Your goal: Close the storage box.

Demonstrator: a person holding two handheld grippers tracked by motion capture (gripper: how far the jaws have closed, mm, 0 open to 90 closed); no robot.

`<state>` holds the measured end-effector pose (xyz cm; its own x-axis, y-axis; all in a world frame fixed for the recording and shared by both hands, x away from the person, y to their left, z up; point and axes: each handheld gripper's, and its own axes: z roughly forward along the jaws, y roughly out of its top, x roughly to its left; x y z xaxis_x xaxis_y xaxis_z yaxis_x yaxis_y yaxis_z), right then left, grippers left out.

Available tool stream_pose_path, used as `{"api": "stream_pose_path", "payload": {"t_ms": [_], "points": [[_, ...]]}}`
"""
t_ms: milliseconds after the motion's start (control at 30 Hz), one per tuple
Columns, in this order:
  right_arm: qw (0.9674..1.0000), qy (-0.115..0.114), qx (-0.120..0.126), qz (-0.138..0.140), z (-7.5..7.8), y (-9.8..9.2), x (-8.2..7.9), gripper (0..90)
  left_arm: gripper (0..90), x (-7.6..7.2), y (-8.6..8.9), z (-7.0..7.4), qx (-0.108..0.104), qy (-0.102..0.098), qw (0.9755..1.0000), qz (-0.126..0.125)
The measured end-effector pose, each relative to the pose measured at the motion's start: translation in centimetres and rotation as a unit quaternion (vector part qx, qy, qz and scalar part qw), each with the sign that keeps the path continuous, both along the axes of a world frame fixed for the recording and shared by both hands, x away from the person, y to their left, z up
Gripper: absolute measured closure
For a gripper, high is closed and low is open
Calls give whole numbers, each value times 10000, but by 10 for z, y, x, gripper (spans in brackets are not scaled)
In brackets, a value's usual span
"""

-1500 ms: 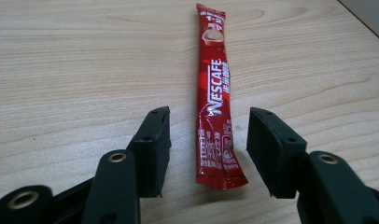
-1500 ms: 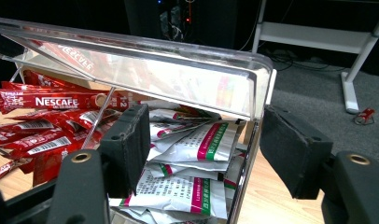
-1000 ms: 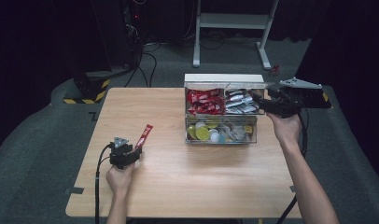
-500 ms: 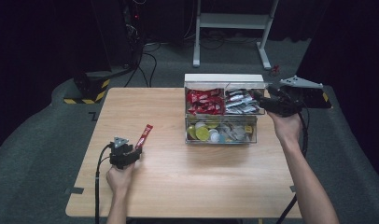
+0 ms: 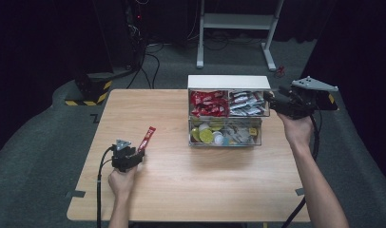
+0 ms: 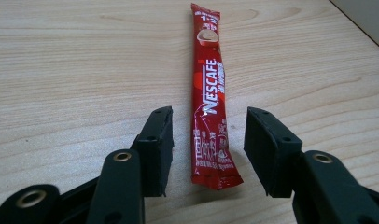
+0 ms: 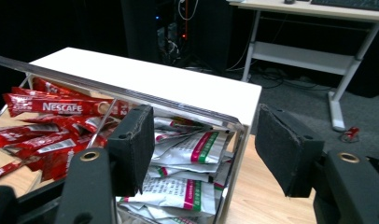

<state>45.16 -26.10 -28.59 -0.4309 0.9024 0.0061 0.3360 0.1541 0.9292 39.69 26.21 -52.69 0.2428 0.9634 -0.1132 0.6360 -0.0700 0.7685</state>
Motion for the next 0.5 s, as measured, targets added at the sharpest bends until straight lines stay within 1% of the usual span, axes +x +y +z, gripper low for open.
{"api": "stream_pose_path", "payload": {"t_ms": [367,500], "points": [[9999,119,-58,90,-12,1,-8,376,497,0,0,0,6,1,10000,9],[9998,174,-36,129,-16,-1,-9,375,479,0,-1,0,19,2,10000,24]]}}
